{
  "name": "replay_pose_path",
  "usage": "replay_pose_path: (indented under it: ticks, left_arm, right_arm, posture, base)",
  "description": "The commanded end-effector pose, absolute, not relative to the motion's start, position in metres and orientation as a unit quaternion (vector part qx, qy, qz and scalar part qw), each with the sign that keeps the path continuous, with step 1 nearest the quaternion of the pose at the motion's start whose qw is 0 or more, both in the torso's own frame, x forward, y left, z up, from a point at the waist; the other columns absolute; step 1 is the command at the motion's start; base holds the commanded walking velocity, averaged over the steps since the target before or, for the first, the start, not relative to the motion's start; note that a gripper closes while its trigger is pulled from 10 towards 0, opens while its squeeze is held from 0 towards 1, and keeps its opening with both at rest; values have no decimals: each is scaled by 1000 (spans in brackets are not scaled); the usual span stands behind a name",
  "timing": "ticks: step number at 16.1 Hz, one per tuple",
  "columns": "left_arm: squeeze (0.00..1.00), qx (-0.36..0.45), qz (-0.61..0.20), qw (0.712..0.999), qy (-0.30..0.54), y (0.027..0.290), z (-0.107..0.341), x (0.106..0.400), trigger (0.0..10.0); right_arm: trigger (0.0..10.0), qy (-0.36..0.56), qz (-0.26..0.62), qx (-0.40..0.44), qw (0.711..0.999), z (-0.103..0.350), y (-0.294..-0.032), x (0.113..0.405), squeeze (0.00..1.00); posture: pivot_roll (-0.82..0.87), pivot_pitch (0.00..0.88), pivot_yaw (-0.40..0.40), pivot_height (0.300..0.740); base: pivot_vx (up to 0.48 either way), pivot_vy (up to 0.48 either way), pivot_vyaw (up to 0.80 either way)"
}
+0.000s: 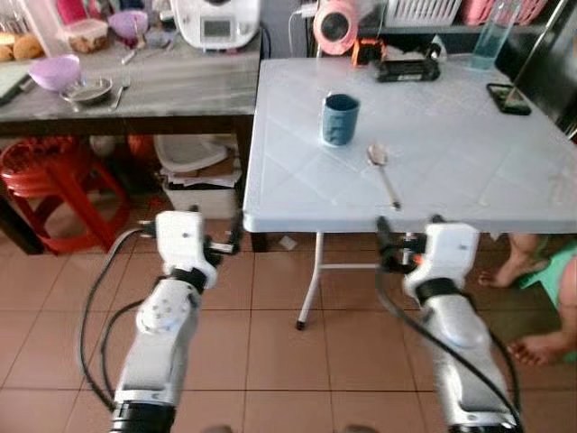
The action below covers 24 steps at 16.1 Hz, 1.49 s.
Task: Setting the table
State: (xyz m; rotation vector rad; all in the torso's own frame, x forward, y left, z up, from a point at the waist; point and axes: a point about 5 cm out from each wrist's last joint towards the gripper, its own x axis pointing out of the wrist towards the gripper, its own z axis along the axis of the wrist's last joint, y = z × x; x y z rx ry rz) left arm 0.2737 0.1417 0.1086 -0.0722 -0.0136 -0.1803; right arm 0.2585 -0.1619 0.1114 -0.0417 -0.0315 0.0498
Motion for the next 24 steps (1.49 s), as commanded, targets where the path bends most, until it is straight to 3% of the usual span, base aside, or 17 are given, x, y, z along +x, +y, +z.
replay_pose_path:
  ticks: [1, 6, 9, 11, 24]
  left_arm:
    - [0, -39, -89, 995, 0, 141, 109, 275, 10000]
    - [0, -37, -90, 995, 0, 140, 108, 274, 10000]
    - [0, -43, -98, 994, -16, 139, 111, 274, 10000]
    - [0, -38, -109, 993, -25, 138, 113, 274, 10000]
    - [0, -52, -130, 990, -34, 135, 115, 274, 10000]
  right_arm:
    - [10000, -20, 22, -34, 999, 113, -165, 261, 0]
    - [10000, -13, 27, 1, 1000, 113, -168, 261, 0]
    - [10000, -17, 18, -37, 999, 113, -168, 263, 0]
    - [10000, -13, 33, -19, 999, 113, -164, 263, 0]
    - [10000, -19, 41, -10, 999, 116, -163, 261, 0]
  posture:
    - [-11, 0, 44, 740]
    - [-10, 0, 44, 740]
    - [-13, 0, 44, 740]
    - [-14, 0, 44, 740]
    - [-14, 0, 40, 740]
  base:
    - [0, -469, 0]
    - [0, -440, 0]
    - [0, 0, 0]
    - [0, 0, 0]
    - [436, 0, 0]
